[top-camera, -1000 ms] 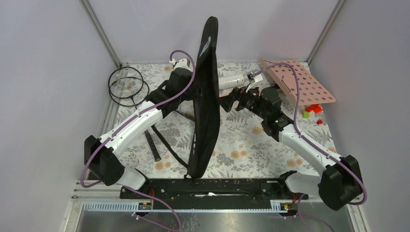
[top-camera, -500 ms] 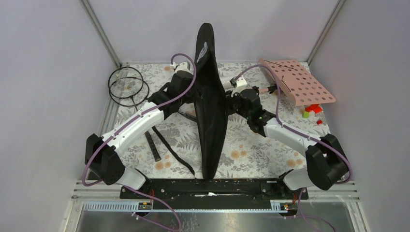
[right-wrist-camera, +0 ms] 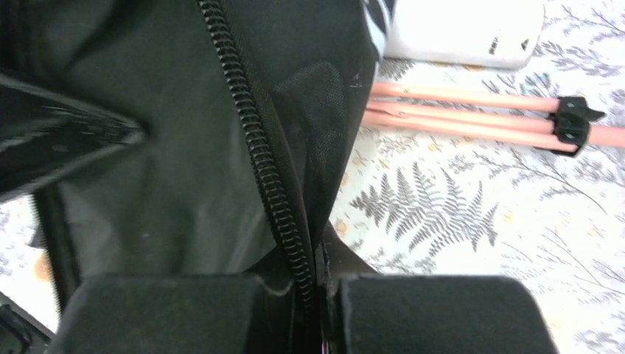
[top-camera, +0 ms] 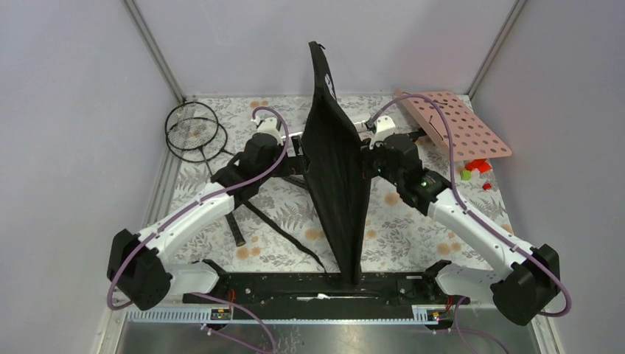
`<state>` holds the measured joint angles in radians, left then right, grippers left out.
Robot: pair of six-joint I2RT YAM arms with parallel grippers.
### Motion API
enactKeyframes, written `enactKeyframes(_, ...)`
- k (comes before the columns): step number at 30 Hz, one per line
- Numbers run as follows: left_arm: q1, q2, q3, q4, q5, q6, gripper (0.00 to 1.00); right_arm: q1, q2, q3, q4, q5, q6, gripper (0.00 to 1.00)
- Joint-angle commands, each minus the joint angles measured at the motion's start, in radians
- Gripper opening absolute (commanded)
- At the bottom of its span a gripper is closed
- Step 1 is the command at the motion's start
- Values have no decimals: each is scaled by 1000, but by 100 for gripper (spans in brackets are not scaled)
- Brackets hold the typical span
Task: Pack up the badminton gear
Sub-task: Open the racket bag at the center of the board, then pick up the racket from the center of the board.
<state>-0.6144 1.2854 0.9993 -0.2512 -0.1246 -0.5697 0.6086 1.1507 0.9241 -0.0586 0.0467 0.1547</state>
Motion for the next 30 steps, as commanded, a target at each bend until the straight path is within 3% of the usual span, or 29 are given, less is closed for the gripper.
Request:
enactKeyframes(1,5,-155,-22,39,-112,57,99,3,48,137,-211,89,-73,0)
enactKeyframes(4,5,-251,-58,-53,-274,1,99,-9,109,180,-227,103,-70,0)
enactKeyframes(8,5,-384,-152,-52,-247,-15,99,-10,203,259,-245,113,-46,0)
enactKeyframes(11,24,-446,-201,-123,-367,-99,99,-12,249,312,-273,169,-24,0)
enactKeyframes(15,154,-432,-230,-168,-319,-169,99,-10,253,319,-278,251,-34,0)
enactKeyframes(18,280,-337,-263,-146,-314,-219,99,-13,244,300,-269,254,-51,0)
enactKeyframes(23,527,-66,-209,-160,-176,-239,99,-18,230,266,-243,197,-52,0)
enactKeyframes(30,648,382,21,-279,-108,-156,84,-20,190,224,-210,166,-65,0)
